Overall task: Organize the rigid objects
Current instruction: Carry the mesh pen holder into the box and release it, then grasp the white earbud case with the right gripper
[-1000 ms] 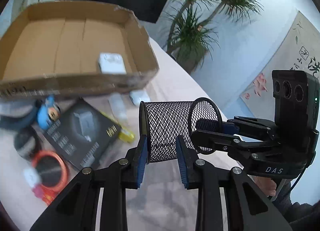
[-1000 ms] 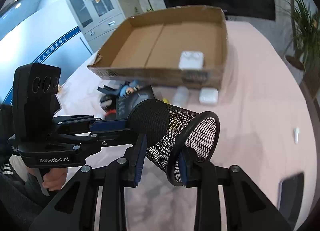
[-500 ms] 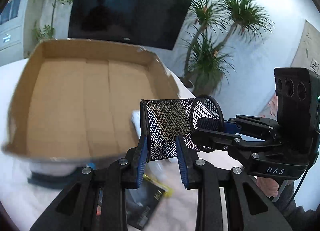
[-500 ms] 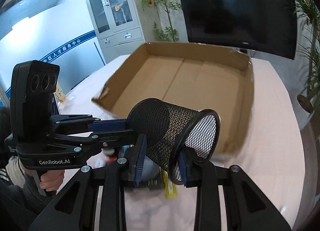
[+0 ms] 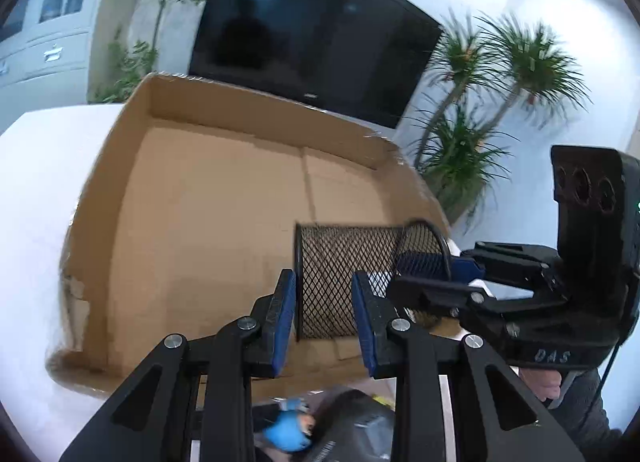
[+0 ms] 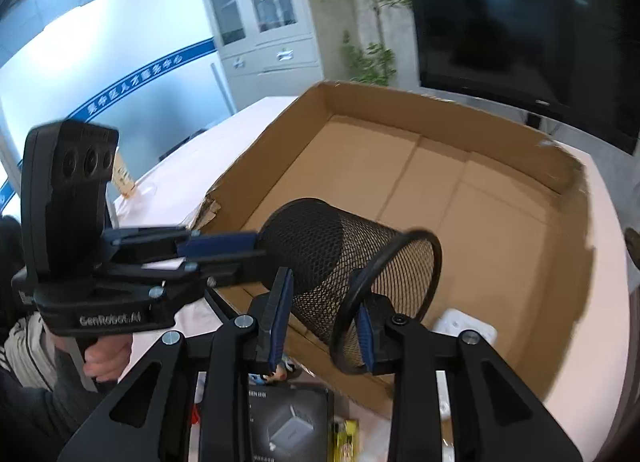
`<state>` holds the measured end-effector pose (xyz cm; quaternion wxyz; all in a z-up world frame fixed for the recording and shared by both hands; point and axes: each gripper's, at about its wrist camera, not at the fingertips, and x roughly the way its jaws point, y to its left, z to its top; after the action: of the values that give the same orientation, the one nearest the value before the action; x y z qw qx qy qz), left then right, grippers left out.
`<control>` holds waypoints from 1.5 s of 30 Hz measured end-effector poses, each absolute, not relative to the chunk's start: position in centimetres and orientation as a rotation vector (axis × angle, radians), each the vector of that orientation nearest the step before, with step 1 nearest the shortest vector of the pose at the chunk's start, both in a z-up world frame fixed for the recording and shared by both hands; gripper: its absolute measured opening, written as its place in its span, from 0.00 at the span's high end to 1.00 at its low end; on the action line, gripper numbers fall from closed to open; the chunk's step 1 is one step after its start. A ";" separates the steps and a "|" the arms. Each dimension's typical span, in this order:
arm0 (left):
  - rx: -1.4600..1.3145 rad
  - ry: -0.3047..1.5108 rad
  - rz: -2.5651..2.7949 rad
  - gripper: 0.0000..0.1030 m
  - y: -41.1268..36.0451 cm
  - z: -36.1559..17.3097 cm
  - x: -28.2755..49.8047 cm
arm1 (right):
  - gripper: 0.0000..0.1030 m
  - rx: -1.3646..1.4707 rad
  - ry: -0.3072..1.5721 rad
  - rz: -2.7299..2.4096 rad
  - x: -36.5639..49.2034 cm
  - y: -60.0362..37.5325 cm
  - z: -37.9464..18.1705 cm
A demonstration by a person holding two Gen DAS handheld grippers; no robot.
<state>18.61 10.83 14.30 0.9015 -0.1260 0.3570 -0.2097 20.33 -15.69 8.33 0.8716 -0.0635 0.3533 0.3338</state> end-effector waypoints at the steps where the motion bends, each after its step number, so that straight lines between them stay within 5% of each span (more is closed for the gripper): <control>1: -0.274 0.744 -0.441 0.77 11.3 13.8 19.1 | 0.74 -0.141 0.745 0.717 20.7 -15.1 7.9; 2: -0.304 0.747 -0.497 0.79 11.3 13.4 19.1 | 0.80 -0.142 0.753 0.741 20.9 -14.7 7.7; 3: -0.315 0.757 -0.514 0.94 11.2 13.0 19.4 | 0.85 -0.145 0.770 0.765 21.2 -14.1 7.3; 11: -0.283 0.769 -0.457 0.94 11.4 11.2 20.4 | 0.83 -0.218 0.877 0.673 23.1 -12.5 3.9; 15: -0.265 0.760 -0.416 0.78 11.7 11.4 19.9 | 0.46 -0.263 0.880 0.522 22.8 -13.2 4.3; 24: -0.219 0.720 -0.467 0.44 8.4 14.6 16.4 | 0.40 -0.242 0.840 0.344 19.9 -17.8 6.7; 32: -0.151 0.814 -0.665 0.40 3.4 15.2 14.1 | 0.25 -0.149 0.799 0.249 14.6 -23.8 8.2; 38: -0.036 0.900 -0.736 0.40 -1.3 13.6 13.1 | 0.26 -0.077 0.904 0.197 13.8 -27.7 0.8; 45: 0.046 0.950 -0.752 0.40 -3.9 12.2 12.5 | 0.52 -0.091 0.974 0.174 17.0 -28.3 -6.2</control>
<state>12.45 -3.90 12.19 0.8218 0.0216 0.4463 -0.3535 16.99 -28.28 -6.25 0.8791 -0.0438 0.4672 0.0833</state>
